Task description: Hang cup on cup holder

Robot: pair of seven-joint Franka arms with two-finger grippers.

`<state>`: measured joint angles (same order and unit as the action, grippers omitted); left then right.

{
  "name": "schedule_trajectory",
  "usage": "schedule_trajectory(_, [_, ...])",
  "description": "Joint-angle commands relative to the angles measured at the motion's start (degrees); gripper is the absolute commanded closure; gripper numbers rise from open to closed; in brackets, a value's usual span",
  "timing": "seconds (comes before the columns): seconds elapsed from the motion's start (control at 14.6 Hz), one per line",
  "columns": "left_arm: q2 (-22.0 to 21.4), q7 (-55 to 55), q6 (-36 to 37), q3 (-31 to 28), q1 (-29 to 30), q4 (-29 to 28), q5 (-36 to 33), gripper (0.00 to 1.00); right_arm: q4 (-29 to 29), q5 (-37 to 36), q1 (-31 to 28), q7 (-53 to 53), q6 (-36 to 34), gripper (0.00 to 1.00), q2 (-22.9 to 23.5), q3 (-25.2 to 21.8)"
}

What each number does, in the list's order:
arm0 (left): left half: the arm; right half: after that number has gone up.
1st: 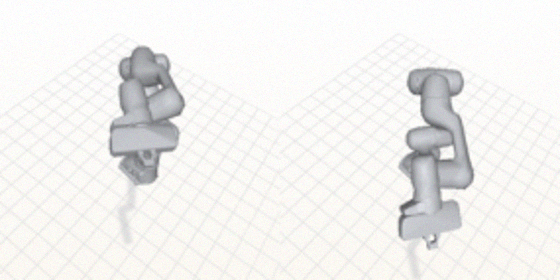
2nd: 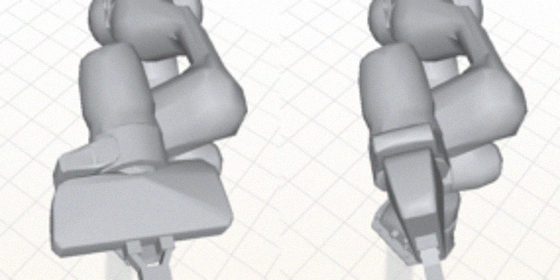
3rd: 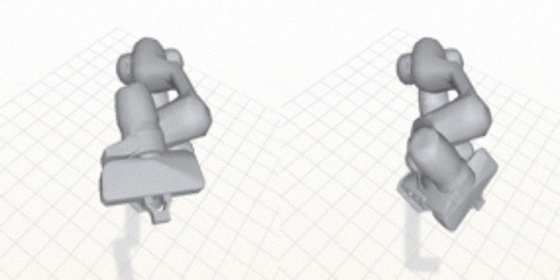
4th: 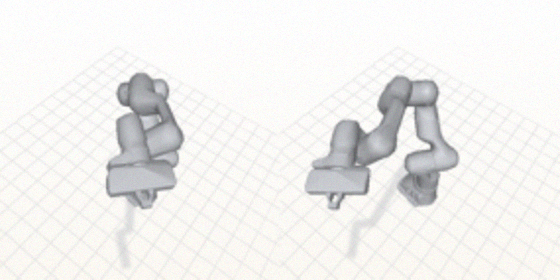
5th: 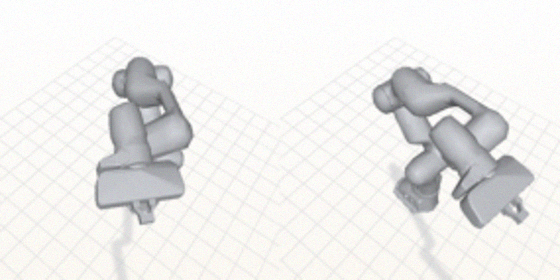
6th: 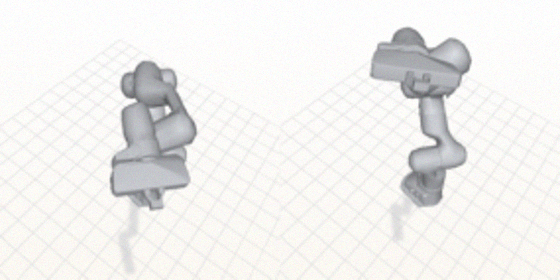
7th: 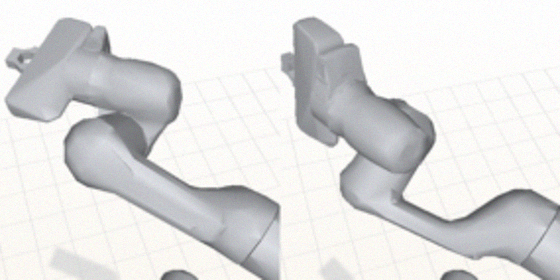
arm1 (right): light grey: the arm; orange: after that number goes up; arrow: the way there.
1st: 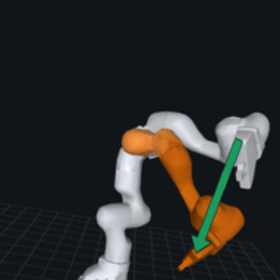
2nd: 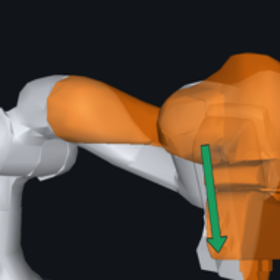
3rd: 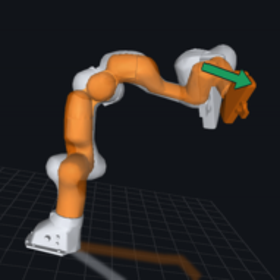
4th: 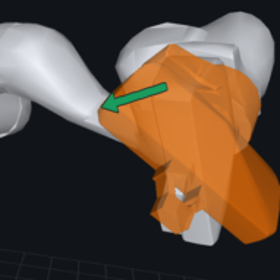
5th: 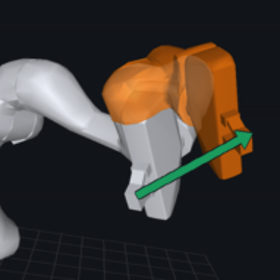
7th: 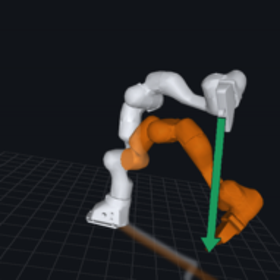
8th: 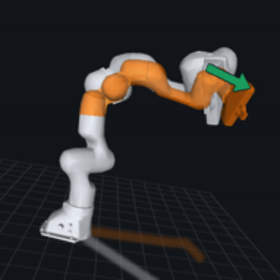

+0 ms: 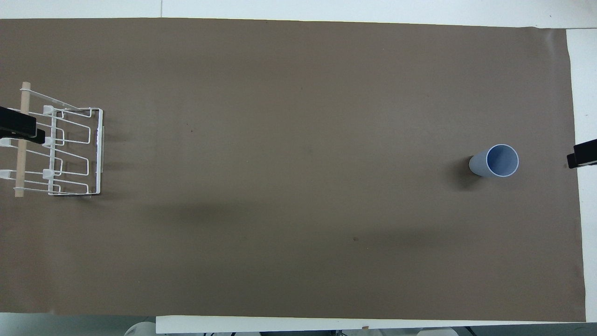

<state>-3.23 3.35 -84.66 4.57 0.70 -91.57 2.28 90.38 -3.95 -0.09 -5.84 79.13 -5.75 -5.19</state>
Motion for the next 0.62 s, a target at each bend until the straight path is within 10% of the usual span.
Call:
schedule_trajectory(0.0, [-0.5,-0.5,0.5,0.5,0.8,-0.3,0.2,0.00,2.0,0.6,0.3,-0.6,1.1,0.00,-1.5,-0.3])
schedule_trajectory(0.55, [-0.5,-0.5,0.5,0.5,0.8,-0.4,0.2,0.00,3.0,0.7,0.6,-1.8,-0.5,0.00,-2.6,0.1])
